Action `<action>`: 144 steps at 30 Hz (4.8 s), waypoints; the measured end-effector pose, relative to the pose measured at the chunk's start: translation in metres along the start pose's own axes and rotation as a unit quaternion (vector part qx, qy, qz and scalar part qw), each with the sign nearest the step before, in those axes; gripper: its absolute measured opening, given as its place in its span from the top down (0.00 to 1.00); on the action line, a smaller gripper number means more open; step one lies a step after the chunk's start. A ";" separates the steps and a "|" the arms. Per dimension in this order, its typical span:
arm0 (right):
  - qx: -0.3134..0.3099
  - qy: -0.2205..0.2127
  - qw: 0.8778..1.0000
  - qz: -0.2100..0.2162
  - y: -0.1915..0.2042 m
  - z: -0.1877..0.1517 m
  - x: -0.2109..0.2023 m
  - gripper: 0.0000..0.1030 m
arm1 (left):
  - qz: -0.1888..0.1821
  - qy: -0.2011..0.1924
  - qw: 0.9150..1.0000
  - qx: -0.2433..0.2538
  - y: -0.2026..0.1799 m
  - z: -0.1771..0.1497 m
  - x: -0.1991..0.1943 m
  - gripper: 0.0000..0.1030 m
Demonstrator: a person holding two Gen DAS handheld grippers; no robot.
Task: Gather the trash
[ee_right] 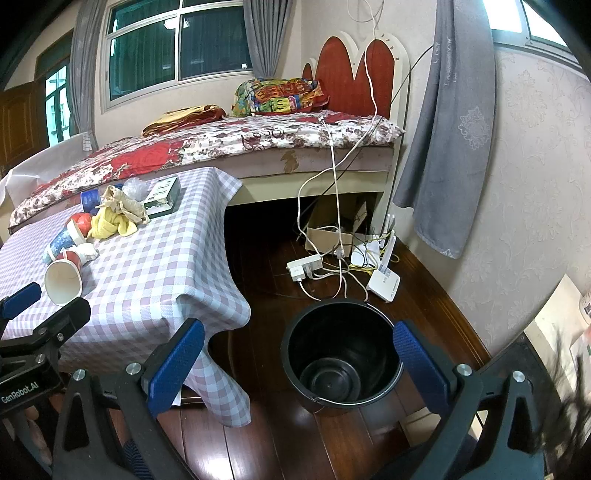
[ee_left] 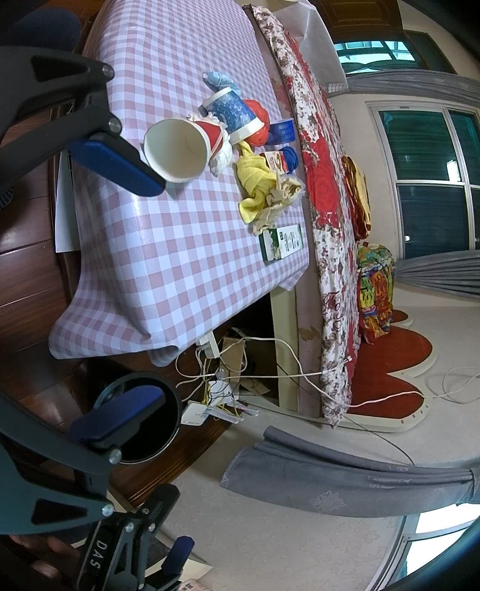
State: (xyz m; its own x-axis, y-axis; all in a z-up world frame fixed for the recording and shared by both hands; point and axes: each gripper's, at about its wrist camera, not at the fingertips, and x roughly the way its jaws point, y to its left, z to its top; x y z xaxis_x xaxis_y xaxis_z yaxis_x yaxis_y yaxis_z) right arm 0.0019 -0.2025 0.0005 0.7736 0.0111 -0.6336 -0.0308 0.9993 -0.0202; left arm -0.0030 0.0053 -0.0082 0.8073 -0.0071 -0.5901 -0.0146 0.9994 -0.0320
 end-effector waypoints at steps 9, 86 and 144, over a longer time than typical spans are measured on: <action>-0.001 0.000 1.000 0.001 0.004 -0.004 0.004 0.00 | 0.000 0.001 1.000 0.000 0.003 -0.005 0.000 0.00; -0.083 0.037 0.990 0.109 0.136 0.024 0.106 0.00 | 0.090 0.000 0.990 -0.112 0.165 0.001 0.069 0.32; -0.148 -0.022 0.961 0.232 0.256 0.075 0.112 0.62 | 0.086 -0.072 0.990 -0.083 0.216 0.019 0.034 0.47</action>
State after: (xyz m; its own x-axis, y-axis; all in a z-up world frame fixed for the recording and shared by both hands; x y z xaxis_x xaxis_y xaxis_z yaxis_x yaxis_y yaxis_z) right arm 0.1278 0.0573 -0.0175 0.6584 0.4613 -0.5948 -0.5530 0.8325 0.0334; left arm 0.0327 0.2219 -0.0196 0.8596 0.1795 -0.4784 -0.2461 0.9660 -0.0798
